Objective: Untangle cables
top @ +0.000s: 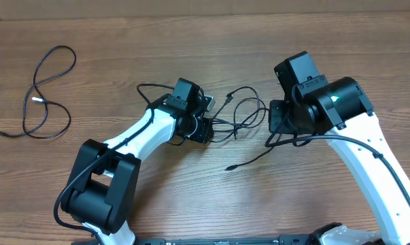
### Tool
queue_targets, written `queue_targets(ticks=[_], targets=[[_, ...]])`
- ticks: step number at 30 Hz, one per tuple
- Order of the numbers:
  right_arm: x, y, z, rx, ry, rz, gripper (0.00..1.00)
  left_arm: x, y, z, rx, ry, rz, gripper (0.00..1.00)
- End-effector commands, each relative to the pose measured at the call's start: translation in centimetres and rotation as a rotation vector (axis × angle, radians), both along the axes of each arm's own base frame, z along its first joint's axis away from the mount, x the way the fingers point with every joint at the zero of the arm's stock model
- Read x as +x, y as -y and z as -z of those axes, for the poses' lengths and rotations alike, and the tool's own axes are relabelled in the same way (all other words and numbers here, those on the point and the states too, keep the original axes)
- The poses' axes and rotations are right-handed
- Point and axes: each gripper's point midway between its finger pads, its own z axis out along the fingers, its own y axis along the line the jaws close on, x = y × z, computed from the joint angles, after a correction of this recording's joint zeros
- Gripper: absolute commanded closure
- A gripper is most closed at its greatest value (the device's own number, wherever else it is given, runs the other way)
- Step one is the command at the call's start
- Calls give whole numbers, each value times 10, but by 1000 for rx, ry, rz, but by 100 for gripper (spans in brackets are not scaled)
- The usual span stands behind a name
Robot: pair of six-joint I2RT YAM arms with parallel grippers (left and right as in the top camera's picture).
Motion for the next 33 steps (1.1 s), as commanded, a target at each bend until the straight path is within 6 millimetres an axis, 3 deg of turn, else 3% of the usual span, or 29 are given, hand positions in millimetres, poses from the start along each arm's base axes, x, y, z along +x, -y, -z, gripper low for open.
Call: queue_targets(ticks=[1, 8, 15, 25, 33], targets=[[0, 10, -12, -33, 37, 11, 96, -2, -1, -1, 11, 7, -1, 64], [-3, 10, 3, -48, -20, 12, 96, -2, -2, 0, 18, 10, -3, 58], [-11, 10, 42, -78, -130, 10, 96, -2, -2, 0, 18, 9, -4, 54], [-15, -18, 85, 71, -179, -20, 94, -2, -2, 0, 17, 10, -4, 53], [-18, -17, 105, 68, -190, -20, 91, -2, -2, 0, 17, 10, -3, 51]])
